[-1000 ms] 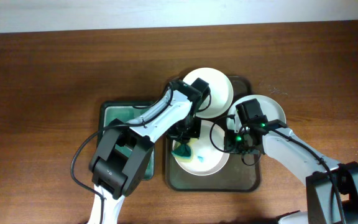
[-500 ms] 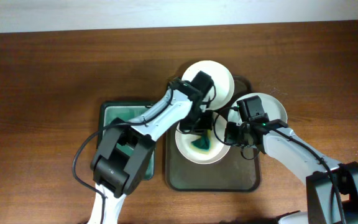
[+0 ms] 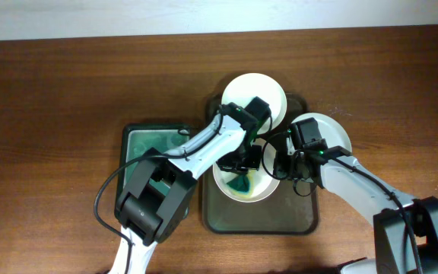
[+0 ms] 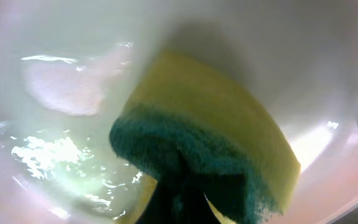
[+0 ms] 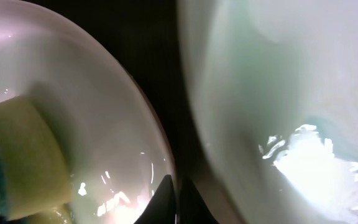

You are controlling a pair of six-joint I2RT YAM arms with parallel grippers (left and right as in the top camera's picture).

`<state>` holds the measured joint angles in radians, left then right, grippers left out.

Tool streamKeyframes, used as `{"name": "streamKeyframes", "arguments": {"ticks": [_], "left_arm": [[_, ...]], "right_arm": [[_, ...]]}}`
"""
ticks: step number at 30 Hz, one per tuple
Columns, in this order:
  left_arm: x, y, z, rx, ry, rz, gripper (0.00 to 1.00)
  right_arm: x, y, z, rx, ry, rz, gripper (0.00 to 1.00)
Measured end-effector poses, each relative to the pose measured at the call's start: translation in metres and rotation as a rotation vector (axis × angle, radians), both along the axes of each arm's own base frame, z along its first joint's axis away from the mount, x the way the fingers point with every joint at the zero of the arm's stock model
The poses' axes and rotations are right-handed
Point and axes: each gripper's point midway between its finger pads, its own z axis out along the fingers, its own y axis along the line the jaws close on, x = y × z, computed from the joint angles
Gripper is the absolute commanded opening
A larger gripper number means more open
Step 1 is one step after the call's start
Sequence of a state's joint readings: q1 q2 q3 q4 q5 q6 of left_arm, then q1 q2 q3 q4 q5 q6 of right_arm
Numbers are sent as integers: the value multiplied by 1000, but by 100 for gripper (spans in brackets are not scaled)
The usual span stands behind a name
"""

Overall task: Clean dirty plates on tray and stack at the side
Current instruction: 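Scrub the held plate with the sponge in the left gripper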

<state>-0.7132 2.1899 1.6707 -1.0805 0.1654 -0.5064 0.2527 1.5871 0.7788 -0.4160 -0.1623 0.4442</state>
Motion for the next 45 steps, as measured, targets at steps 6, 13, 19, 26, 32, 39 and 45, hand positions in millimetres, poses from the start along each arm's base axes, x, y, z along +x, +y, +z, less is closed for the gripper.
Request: {"name": "streamKeyframes", "arguments": {"ticks": [6,13,19,26,32,39,45], "left_arm": [[14,37,7,229,-103,16,0],[21,15,8,107,-90,37,0],[15,-53,8,-286,-2,-9,0],[-15,-51,10,-327,131,-58,0],[-22,-10,-1,-108,133,-55,0],[2,27,1,8,89,29,0],[43,54,14,79,-27,93,0]], "right_arm": [[1,2,1,12,-3,3,4],[2,-4,0,-20,-10,-10,4],[3,-12,-1,-53,-9,-28,4],[3,-13,-2,-56,-8,-29,4],[0,-5,-1,-25,1,-10,4],[1,0,0,-4,-3,0,4],[2,-1,1,-11,-11,1,4]]}}
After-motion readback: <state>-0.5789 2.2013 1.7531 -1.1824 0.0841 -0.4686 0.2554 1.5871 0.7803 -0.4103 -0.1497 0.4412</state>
